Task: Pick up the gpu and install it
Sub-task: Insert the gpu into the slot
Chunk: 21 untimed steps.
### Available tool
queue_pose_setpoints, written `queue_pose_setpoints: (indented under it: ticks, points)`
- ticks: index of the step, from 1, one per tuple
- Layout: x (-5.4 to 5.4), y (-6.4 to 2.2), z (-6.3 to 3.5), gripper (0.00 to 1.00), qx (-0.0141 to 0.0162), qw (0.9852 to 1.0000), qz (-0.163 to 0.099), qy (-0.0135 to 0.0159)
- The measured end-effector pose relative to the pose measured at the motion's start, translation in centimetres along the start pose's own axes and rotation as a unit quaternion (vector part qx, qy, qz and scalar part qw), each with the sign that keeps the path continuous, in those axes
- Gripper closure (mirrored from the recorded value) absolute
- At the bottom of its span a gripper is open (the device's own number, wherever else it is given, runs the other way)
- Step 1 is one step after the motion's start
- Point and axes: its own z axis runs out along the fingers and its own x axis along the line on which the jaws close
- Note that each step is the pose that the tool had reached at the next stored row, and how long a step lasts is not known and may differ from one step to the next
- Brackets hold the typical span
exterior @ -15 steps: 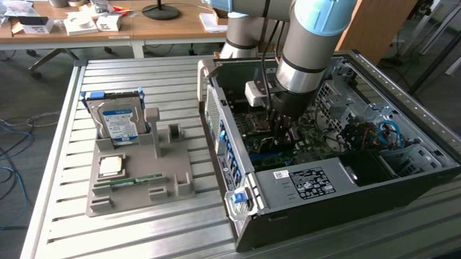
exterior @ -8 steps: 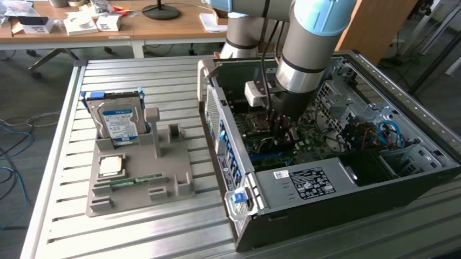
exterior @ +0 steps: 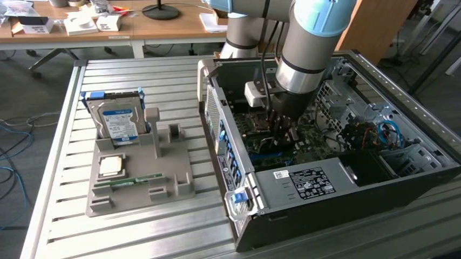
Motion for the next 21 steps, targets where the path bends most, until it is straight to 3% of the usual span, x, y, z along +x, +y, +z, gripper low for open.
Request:
queue_pose_setpoints:
  ticks: [4, 5, 11, 15, 21]
  points:
    - [0.0, 0.0, 0.0, 0.73, 0.0, 1.0, 0.0, 0.0]
    - [0.0, 0.0, 0.0, 0.66, 0.0, 1.0, 0.0, 0.0]
    - [0.0, 0.0, -0.25, 0.66, 0.0, 1.0, 0.0, -0.0001]
    - [0.0, -0.02, -1.36, 0.66, 0.0, 1.0, 0.0, 0.0]
    - [-0.1, -0.08, -3.89, 0.66, 0.0, 1.0, 0.0, 0.0]
